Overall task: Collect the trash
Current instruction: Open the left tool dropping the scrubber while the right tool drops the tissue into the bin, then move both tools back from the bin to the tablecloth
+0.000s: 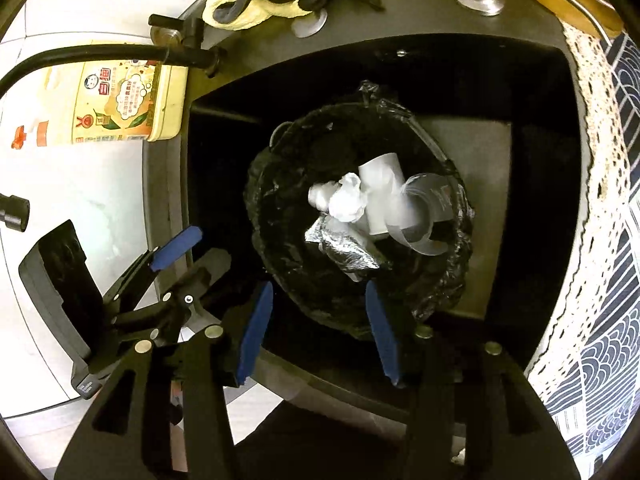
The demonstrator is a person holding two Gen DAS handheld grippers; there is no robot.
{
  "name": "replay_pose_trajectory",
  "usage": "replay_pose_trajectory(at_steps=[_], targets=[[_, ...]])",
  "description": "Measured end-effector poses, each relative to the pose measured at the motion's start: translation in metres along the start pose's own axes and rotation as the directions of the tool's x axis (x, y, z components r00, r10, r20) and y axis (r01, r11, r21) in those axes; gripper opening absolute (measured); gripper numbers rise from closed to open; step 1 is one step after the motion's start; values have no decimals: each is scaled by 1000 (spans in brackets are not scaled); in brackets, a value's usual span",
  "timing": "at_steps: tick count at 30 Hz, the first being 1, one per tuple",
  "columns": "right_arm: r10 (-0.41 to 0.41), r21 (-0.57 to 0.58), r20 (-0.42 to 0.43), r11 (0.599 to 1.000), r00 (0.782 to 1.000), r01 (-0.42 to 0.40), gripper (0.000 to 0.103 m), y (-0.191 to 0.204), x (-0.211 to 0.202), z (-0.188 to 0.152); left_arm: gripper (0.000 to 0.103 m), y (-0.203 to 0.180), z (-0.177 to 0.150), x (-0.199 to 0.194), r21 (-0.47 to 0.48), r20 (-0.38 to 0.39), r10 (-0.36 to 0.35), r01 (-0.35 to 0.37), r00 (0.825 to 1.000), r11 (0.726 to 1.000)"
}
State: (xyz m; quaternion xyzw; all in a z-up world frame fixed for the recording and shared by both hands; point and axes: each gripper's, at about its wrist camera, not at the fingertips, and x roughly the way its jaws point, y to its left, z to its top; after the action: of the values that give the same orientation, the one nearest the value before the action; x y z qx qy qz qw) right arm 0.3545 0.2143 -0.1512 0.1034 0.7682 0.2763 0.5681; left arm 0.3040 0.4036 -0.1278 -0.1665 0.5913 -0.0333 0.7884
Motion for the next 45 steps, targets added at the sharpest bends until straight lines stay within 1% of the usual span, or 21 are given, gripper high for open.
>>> replay_pose_trajectory(at_steps=[8,12,14,19,24,28,32,34,35,38,42,45], targets=[[13,10,33,1000,999,-13,49,-8,-20,-7,75,-14,-10,-9,16,20,2,-3,1000,1000],[18,3,70,1000,997,-18,49,-12,-37,-15,75,-15,-18,-19,-9,48,-3,4,999,1000],[21,6,85,1000,996,-22,49,-17,-46,-19,74,-15,-24,-22,-31,50,-13,15,999,999],[20,23,121,999,992,-23,49,-34,-67,-30,74,-23,-30,-30,-37,61,-11,13,998,999],[42,32,146,998,988,-48,52,-53,-88,-43,74,-36,-36,-35,-36,52,13,-11,999,999],[52,38,209,997,977,-61,52,-69,-116,-55,74,-45,-42,-50,-54,73,22,-18,997,998],[37,26,253,999,967,-45,53,-84,-142,-69,74,-57,-48,-61,-53,100,48,-42,994,998],[27,24,276,999,961,-35,53,-95,-156,-73,74,-62,-50,-63,-71,108,45,-38,993,997],[-1,19,306,1000,952,-5,53,-101,-168,-77,74,-67,-51,-62,-82,112,34,-25,993,996],[-61,7,370,998,927,63,53,-118,-193,-87,74,-84,-53,-59,-73,121,40,-31,992,997],[-108,-5,400,993,910,120,53,-148,-222,-98,74,-113,-54,-50,-89,114,33,-23,993,996],[-149,0,417,986,896,164,53,-177,-241,-102,74,-145,-53,-40,-66,106,36,-29,994,997]])
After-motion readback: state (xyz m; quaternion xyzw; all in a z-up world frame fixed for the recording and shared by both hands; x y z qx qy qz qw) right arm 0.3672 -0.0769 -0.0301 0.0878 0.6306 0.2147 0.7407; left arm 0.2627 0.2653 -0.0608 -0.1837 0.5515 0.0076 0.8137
